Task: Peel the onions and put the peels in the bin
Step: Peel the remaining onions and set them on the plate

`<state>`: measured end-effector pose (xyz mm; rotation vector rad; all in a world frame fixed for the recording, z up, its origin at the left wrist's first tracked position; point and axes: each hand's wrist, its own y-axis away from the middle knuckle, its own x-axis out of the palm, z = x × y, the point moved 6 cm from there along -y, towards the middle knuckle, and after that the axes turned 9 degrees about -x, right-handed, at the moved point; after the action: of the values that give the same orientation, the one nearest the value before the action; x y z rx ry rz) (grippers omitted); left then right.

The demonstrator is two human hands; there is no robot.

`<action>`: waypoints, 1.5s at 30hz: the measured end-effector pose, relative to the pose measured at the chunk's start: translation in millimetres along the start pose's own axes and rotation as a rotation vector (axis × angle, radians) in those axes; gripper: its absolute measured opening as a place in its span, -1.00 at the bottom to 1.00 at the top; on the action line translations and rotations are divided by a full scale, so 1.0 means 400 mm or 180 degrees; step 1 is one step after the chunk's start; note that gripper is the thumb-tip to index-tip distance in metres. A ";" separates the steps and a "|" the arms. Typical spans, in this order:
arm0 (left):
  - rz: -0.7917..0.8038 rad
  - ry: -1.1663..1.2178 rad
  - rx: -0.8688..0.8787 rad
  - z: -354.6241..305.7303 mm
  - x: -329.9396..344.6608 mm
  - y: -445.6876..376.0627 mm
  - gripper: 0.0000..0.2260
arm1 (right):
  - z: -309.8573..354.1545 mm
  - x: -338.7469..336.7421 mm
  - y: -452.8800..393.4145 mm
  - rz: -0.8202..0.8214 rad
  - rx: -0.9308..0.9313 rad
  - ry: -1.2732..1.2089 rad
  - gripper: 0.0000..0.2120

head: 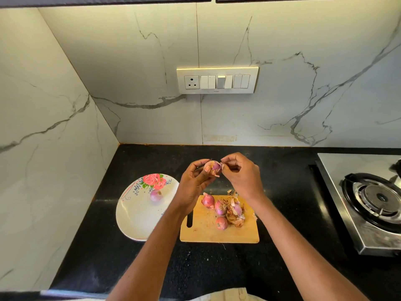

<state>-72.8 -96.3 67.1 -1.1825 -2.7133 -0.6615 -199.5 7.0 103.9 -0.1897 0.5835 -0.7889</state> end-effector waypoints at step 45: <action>0.0102 0.0438 -0.0302 -0.008 0.004 0.003 -0.78 | -0.008 0.009 0.018 0.0260 0.0154 -0.0468 -0.76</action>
<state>-73.4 -95.8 70.9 -1.1521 -2.5702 -0.8430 -194.9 9.5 97.0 -0.1766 0.4303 -0.7027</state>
